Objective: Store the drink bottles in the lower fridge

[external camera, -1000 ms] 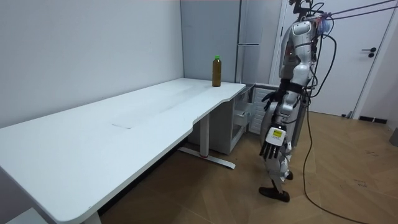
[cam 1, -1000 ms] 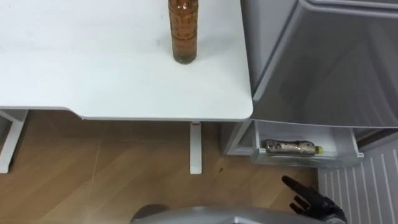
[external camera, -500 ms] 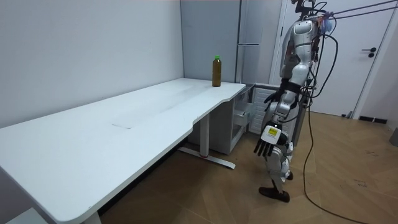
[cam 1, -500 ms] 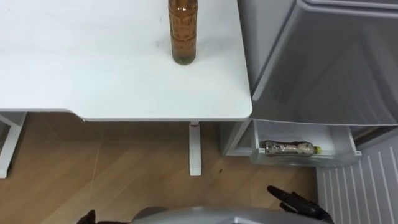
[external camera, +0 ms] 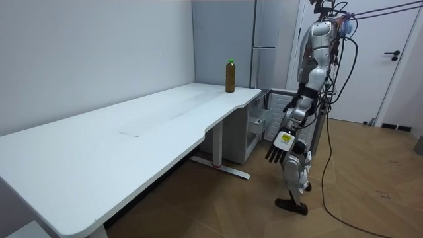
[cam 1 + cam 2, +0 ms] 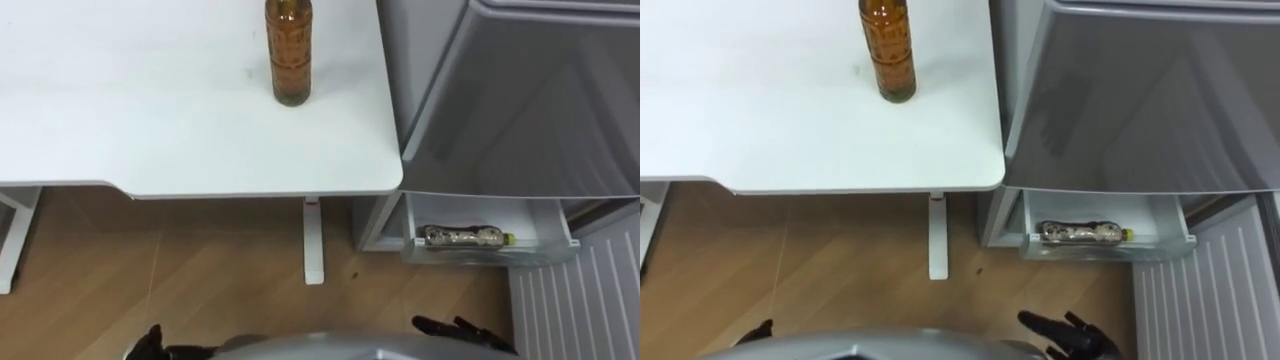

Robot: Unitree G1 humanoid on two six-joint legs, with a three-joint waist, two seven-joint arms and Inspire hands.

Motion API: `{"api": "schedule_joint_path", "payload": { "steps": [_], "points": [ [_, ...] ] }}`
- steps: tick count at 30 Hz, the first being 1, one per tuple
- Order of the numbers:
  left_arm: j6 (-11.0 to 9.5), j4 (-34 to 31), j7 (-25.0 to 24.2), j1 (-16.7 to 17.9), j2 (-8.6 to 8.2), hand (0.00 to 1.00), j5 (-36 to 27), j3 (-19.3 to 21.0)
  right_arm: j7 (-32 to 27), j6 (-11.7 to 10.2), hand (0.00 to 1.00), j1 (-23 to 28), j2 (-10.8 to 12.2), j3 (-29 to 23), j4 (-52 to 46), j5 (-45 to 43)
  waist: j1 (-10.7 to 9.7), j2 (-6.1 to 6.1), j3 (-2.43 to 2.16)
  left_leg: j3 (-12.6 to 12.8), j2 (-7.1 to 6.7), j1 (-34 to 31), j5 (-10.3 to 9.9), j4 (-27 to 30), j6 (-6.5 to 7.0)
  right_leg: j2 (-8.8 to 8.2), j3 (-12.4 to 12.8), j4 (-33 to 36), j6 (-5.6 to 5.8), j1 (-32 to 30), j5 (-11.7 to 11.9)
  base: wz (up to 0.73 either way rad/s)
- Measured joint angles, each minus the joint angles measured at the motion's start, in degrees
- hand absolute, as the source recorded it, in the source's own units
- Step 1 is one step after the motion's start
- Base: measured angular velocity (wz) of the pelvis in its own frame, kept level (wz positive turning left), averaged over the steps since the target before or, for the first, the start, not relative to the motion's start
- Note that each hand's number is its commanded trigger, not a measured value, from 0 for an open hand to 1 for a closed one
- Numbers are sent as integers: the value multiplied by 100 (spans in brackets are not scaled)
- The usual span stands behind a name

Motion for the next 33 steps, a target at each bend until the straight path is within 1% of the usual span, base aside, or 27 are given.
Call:
{"api": "schedule_joint_path", "payload": {
  "steps": [4,6,8,9,10,11,12,13,14,15,16,17,18,19,20,22,24,25,29,32,33],
  "points": [
    [-70,-7,230,-60,-4,0,-300,14,-410,-126,0,-23,14,-11,125,-533,5,37,13,-3,-5,102,25,-75,-4,5,3,-65,-5,62,24,0],
    [-91,-9,374,-100,-4,0,-299,27,-555,-182,0,-80,12,-7,130,-801,18,41,25,12,-5,108,28,-100,-3,8,35,-62,-9,45,27,-6],
    [-112,-38,573,-147,-4,0,-357,56,-690,-214,0,-126,13,-7,136,-1032,4,70,19,17,-4,115,33,-105,-2,8,36,-58,-11,46,29,-2],
    [-123,-105,725,-154,-12,0,-396,211,-752,-237,0,-113,22,-23,150,-1154,4,57,27,18,-5,144,42,-127,-5,9,40,-58,-11,59,29,0],
    [-134,-247,931,-149,-25,0,-400,453,-811,-275,0,-114,38,-32,151,-1292,1,62,21,14,-6,182,64,-171,-11,10,36,-63,-11,86,29,0],
    [-139,-335,1038,-149,-25,0,-405,549,-839,-301,0,-111,46,-31,149,-1320,0,64,17,7,-6,189,70,-177,-13,10,27,-67,-11,99,29,0],
    [-181,-559,1284,-140,-35,0,-441,716,-883,-325,0,-108,53,-26,149,-1368,9,53,18,-3,-7,210,77,-188,-18,12,24,-74,-11,103,29,0],
    [-229,-663,1409,-138,-44,0,-518,774,-894,-334,0,-108,53,-25,149,-1371,13,60,15,-5,-9,225,83,-198,-19,12,22,-75,-11,108,29,0],
    [-301,-923,1674,-127,-63,0,-662,868,-922,-352,0,-110,53,-27,147,-1402,16,64,14,-13,-12,255,89,-212,-20,12,20,-75,-11,114,29,0],
    [-400,-1196,1965,-115,-80,0,-886,906,-956,-360,0,-101,57,-19,145,-1409,23,61,15,-14,-14,269,94,-233,-21,12,17,-74,-11,115,29,0],
    [-473,-1505,2252,-108,-80,0,-1131,925,-989,-363,0,-110,71,-21,143,-1408,30,65,5,3,-17,278,117,-283,-23,10,19,-70,-11,114,29,-3],
    [-519,-1645,2383,-111,-80,0,-1218,953,-998,-363,0,-116,77,-28,144,-1412,29,63,-1,4,-17,285,121,-294,-24,10,18,-68,-11,112,29,-3],
    [-640,-1871,2629,-124,-85,0,-1319,1026,-1011,-363,0,-107,80,-32,146,-1414,31,37,1,4,-17,288,125,-300,-28,11,17,-69,-11,113,29,0],
    [-750,-2085,2874,-117,-89,0,-1394,1078,-1049,-364,0,-78,81,-33,143,-1423,28,50,-15,5,-17,294,126,-281,-27,11,18,-69,-11,114,29,0],
    [-779,-2229,3001,-109,-91,0,-1431,1104,-1067,-363,0,-70,80,-33,139,-1426,29,41,-19,7,-19,297,126,-273,-27,11,17,-70,-11,115,29,0],
    [-1006,-2703,3466,-50,-91,0,-1451,1132,-1124,-369,0,-17,83,-33,82,-1429,38,24,-29,9,-20,330,127,-272,-26,10,14,-70,-11,118,29,0],
    [-1175,-2886,3752,-21,-91,0,-1452,1136,-1182,-371,0,23,83,-34,73,-1486,58,8,-35,21,-20,382,127,-288,-26,10,21,-71,-11,149,29,-3],
    [-1248,-2915,3886,-17,-90,0,-1357,1149,-1187,-378,0,42,83,-53,73,-1533,61,6,-41,18,-21,396,128,-295,-26,9,22,-73,-11,167,29,-3],
    [-1285,-2997,4149,4,-91,0,-971,1172,-1183,-451,0,100,98,-197,72,-1703,55,10,-42,12,-17,461,127,-307,-26,11,28,-75,-11,223,28,0],
    [-1345,-3590,4347,16,-88,0,-931,1172,-1172,-498,0,111,107,-266,73,-1709,57,12,-41,-60,-25,427,130,-361,-26,12,-8,-67,-11,221,28,5],
    [-1389,-3870,4445,27,-89,0,-802,1171,-1173,-499,0,111,115,-265,73,-1712,70,16,-43,-64,-23,427,135,-361,-31,20,1,-70,-12,222,28,0]
  ]
}}
